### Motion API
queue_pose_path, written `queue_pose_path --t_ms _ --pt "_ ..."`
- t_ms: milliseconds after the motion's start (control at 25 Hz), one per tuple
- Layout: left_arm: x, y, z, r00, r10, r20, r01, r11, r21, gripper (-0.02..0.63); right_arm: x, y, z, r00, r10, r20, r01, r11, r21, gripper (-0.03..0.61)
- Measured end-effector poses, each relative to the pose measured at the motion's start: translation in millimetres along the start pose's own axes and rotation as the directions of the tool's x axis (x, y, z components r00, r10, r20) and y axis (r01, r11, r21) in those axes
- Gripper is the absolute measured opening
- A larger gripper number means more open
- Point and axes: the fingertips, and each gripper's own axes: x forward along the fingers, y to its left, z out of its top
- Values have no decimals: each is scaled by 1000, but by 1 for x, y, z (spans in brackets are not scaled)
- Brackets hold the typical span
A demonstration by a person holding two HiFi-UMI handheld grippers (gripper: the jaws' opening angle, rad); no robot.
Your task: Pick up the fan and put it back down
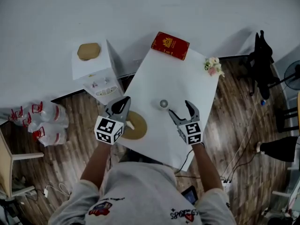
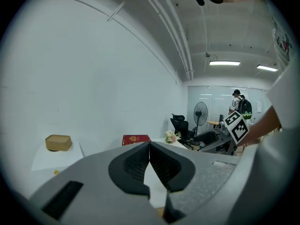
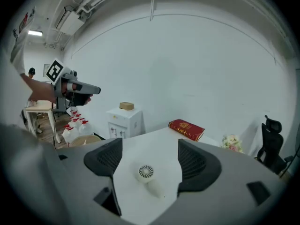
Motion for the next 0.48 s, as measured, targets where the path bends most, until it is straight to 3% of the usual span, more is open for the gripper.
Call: queue_pose_path --t_ms 80,200,480 --pt "-7 8 -6 999 30 -12 -30 1000 -10 5 19 7 -15 995 67 -77 -72 996 -60 357" --pt "-19 19 -18 997 68 -32 -68 997 -22 5 46 14 -51 958 153 -243 -200 963 -181 356" --pt "-41 42 -45 985 151 -79 -156 986 -57 5 90 19 -117 851 239 -467 -358 915 -185 350"
